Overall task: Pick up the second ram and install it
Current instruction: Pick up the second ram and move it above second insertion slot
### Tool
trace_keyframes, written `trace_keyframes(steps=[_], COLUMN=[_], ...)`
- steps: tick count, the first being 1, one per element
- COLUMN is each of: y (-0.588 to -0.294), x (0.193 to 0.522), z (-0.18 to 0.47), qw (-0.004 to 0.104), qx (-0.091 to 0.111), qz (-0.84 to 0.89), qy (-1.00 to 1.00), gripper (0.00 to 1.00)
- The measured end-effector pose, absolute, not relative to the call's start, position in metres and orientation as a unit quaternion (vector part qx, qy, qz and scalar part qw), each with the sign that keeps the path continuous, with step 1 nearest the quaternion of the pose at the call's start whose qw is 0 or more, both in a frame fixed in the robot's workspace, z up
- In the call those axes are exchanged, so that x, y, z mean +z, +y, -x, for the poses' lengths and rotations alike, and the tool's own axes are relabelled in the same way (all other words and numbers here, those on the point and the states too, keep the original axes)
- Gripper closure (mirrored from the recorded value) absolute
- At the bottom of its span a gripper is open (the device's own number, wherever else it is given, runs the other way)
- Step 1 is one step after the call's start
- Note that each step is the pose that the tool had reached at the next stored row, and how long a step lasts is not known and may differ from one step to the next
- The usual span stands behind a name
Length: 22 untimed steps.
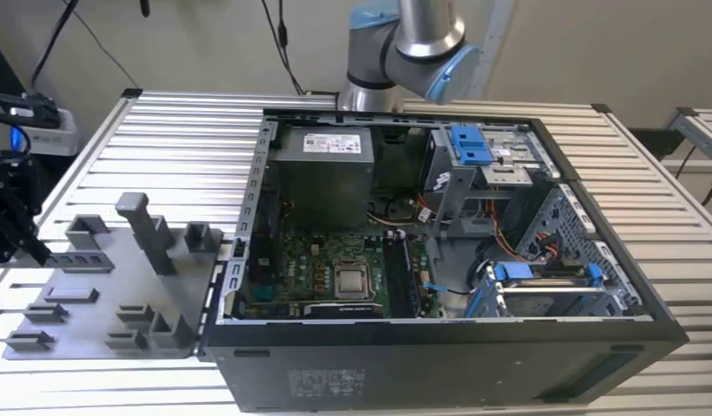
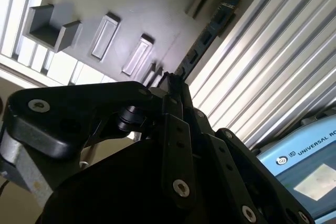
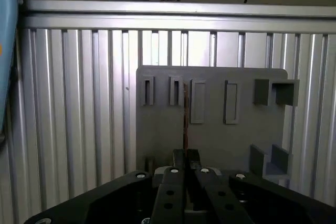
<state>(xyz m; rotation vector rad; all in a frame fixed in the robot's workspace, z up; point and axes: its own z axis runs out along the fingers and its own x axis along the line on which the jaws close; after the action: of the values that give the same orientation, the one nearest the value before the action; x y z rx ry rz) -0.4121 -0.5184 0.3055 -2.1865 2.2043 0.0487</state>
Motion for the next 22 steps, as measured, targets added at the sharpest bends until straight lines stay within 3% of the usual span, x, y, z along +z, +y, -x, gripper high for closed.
trace_keyframes(steps=[22], y=[-0.518], x=[0.33], z=[0.412], qw=[0.019], qx=[0.017], qz=[0.704], qy=[0.71], gripper=[0.86])
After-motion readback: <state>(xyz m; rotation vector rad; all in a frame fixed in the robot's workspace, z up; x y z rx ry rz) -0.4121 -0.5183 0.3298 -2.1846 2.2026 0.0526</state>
